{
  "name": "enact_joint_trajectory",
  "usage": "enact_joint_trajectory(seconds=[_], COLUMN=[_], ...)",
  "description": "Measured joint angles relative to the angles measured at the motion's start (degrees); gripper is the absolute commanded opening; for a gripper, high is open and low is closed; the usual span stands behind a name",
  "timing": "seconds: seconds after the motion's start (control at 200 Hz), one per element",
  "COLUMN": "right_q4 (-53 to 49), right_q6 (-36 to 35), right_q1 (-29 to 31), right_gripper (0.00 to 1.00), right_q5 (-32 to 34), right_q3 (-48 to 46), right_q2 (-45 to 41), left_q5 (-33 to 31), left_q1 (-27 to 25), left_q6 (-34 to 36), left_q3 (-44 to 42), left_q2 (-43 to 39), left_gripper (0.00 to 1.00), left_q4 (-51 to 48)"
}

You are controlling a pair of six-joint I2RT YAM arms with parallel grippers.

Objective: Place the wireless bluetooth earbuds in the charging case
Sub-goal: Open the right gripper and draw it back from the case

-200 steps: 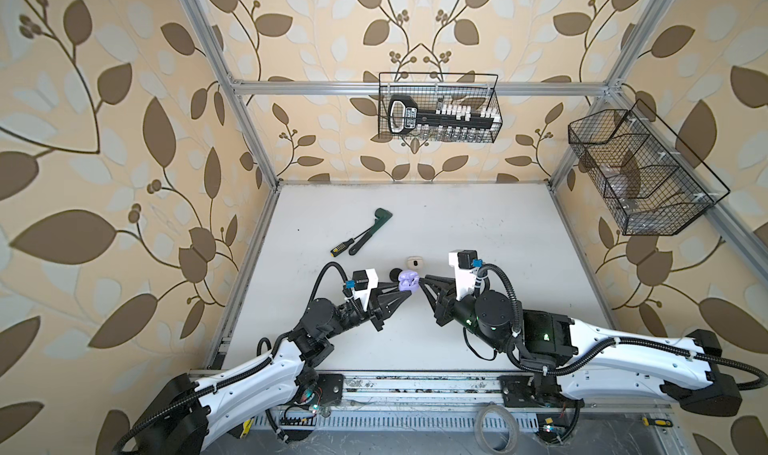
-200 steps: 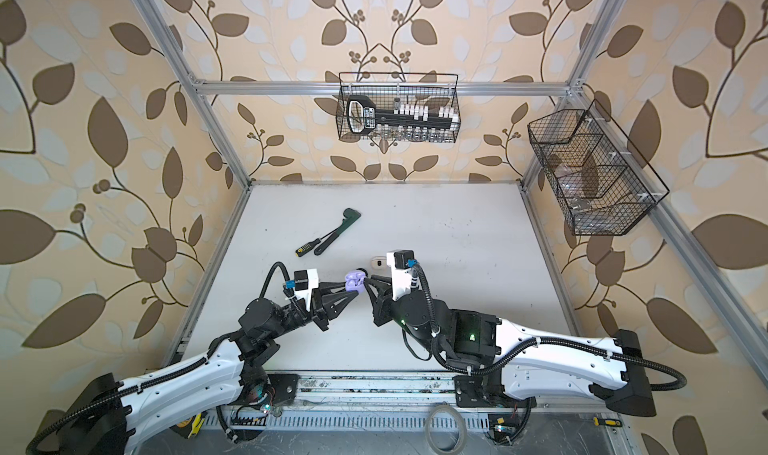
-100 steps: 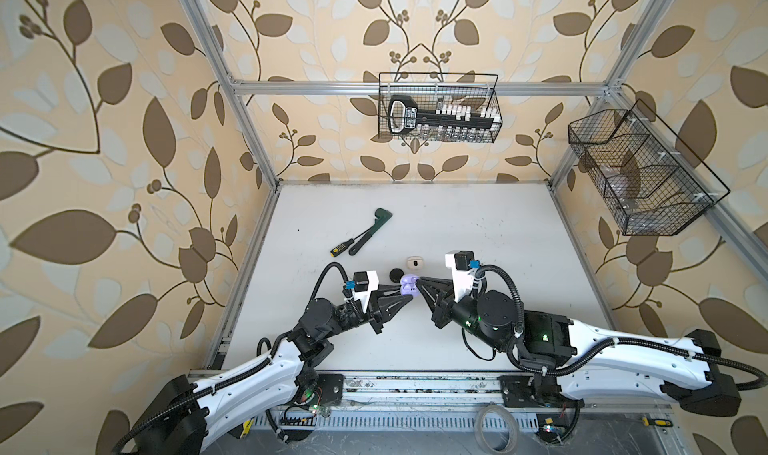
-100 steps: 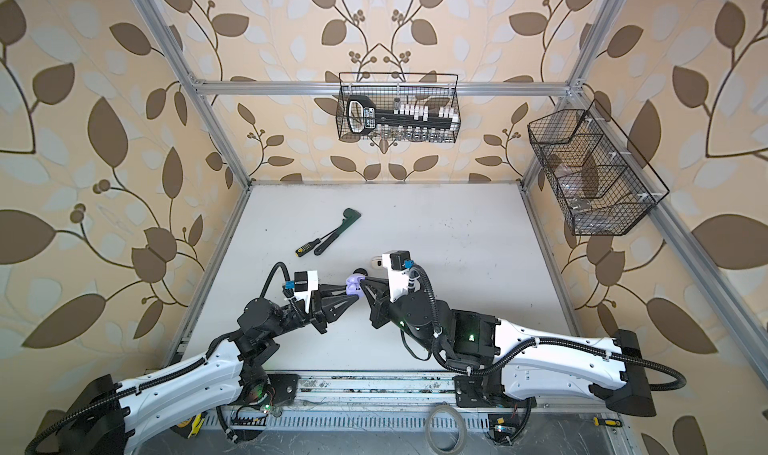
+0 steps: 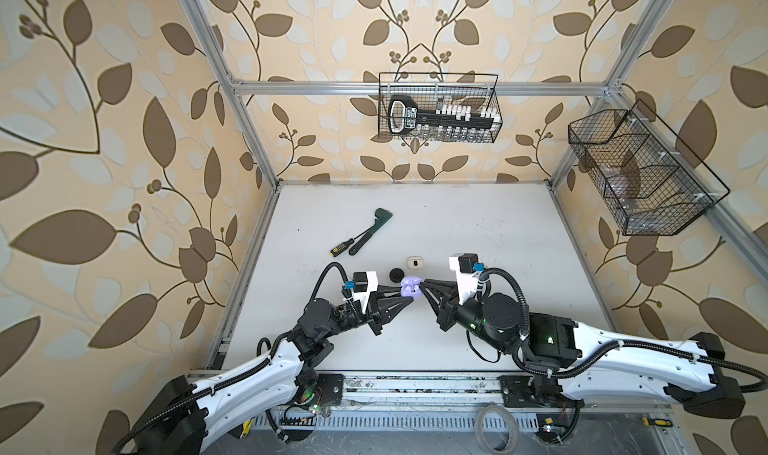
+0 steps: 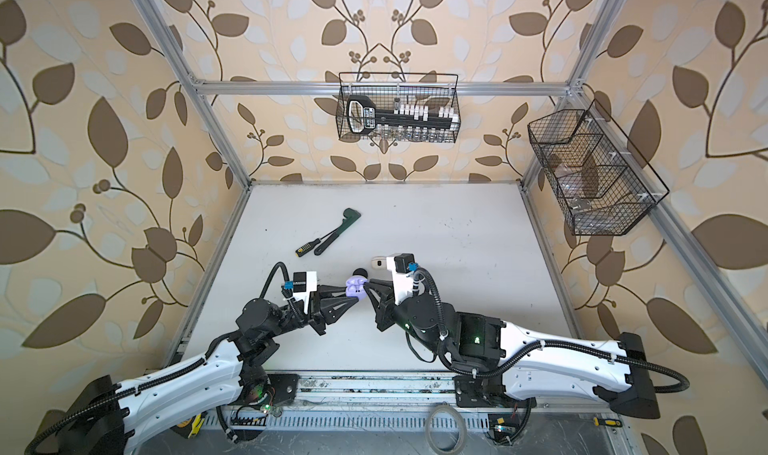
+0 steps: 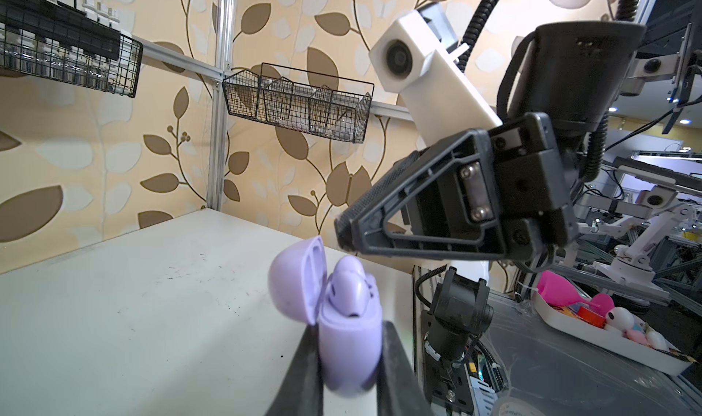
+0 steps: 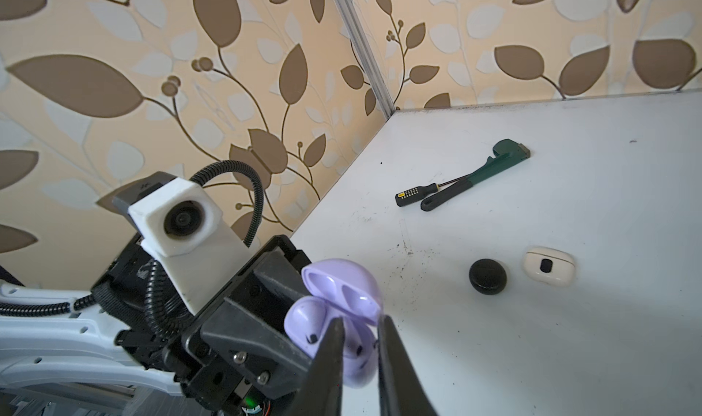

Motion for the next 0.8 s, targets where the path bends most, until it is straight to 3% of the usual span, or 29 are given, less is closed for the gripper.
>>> enact_joint_trajectory(seconds=[0.22,0.435,0.8], right_q4=[-2.05,-0.22,7.21], right_q6=[0.17,1.92,-1.46], right_q1=[-3.06,-10.78,-6.78], right_gripper=[0.25,0.21,0.25], right_q5=[2.05,-5.99,-12.87], right_q3=[-1.44,-6.12,-6.23], right_q2=[-5.53,-1.49,-1.05], left_q5=[4.66,9.01,12.00], left_q1=[0.00,0.00,0.00], left_q6=[0.37,0.96,1.07], left_q3=[1.03,2.27,2.54], left_q2=[0.00,0.22,1.95], left_gripper=[0.00,0.00,0.00], left_q4=[-0.66,-1.20,-1.03])
